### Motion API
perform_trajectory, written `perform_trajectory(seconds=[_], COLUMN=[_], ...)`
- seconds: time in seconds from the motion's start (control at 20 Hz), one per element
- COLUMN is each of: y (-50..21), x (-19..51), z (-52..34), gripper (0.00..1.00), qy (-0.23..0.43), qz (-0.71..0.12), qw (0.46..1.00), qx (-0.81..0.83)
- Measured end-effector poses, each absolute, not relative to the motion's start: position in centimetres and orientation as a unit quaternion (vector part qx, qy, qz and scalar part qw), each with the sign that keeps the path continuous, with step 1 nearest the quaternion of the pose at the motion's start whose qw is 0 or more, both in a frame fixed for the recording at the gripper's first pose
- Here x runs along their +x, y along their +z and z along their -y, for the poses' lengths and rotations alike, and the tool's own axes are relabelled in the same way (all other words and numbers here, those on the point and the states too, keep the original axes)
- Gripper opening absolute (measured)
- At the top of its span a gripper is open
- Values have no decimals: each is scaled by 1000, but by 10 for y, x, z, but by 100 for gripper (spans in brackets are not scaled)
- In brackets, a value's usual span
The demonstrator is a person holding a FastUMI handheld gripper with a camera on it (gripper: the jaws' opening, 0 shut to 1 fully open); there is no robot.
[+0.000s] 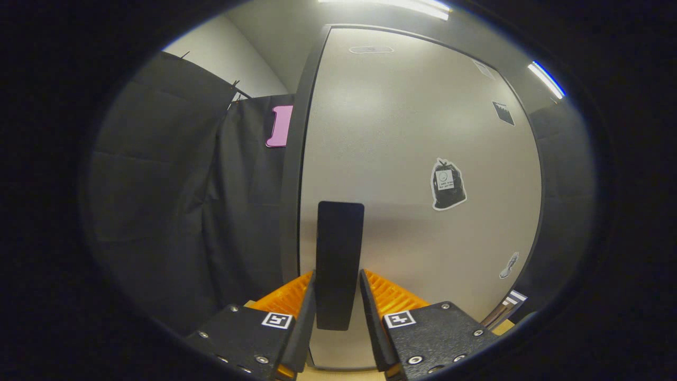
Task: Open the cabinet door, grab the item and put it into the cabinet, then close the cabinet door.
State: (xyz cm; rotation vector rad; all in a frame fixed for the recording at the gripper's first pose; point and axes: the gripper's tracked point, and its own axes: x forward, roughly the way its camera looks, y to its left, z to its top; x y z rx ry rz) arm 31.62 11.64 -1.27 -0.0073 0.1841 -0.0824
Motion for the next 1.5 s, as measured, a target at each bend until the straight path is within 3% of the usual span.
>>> perform_trajectory(seconds=[0.05,0.3,0.35,1.5], y=[-12,-10,-10,23], x=[316,307,304,151], z=[-115,-117,-117,-84], gripper=[40,15,14,13], qy=[-47,-29,-29,129], qz=[-93,-107,-108,-82], qw=[995,994,994,987], qx=[-2,13,13,46])
